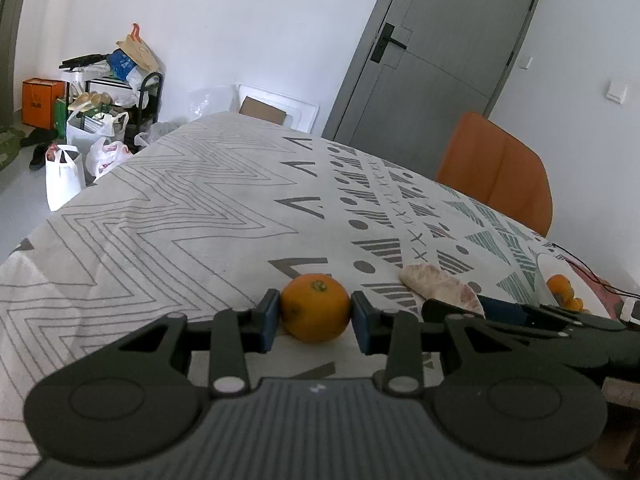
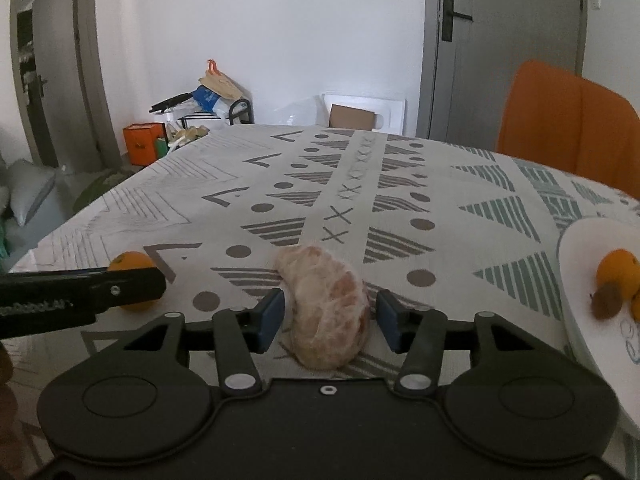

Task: Organize fruits
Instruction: 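Grasp a mandarin with the left gripper while the right gripper grasps a peeled mandarin, then carry the mandarin and peeled mandarin onto the white plate and open both grippers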

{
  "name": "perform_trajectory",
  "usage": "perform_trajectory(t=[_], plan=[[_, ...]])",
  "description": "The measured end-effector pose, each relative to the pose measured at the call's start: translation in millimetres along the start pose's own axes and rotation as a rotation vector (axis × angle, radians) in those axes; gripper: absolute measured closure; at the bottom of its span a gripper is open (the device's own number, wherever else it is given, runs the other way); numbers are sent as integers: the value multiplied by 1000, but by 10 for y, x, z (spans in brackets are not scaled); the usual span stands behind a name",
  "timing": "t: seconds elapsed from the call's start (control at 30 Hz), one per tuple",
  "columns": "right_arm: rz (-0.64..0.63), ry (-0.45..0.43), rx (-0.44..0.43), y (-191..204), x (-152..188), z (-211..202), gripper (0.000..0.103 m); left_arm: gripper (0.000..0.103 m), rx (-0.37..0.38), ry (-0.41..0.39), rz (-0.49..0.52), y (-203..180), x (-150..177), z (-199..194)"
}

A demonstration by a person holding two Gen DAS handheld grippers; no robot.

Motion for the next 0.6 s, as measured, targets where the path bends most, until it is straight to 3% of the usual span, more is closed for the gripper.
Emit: perform_trajectory(t=[0.07,0.27,0.6], plan=[[-6,-3,0,0,-2,-21,65,66,-6,0,3,-1,-10,-4],[26,-14,-19,-79,36,-141,66,67,-21,0,24,-73,-3,-15],[116,-84,28,-428,98,-498,66,67,-9,-2,73,-329,9,18]])
Point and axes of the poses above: each gripper's, at about its wrist camera, not at the fingertips, and z roughly the way its jaws point, y to its left, x to its underside, the point moved 3 cm from there along z, roughly the way its jaws point, and after that the axes turned 13 degrees about -z, right-handed, at the moved point
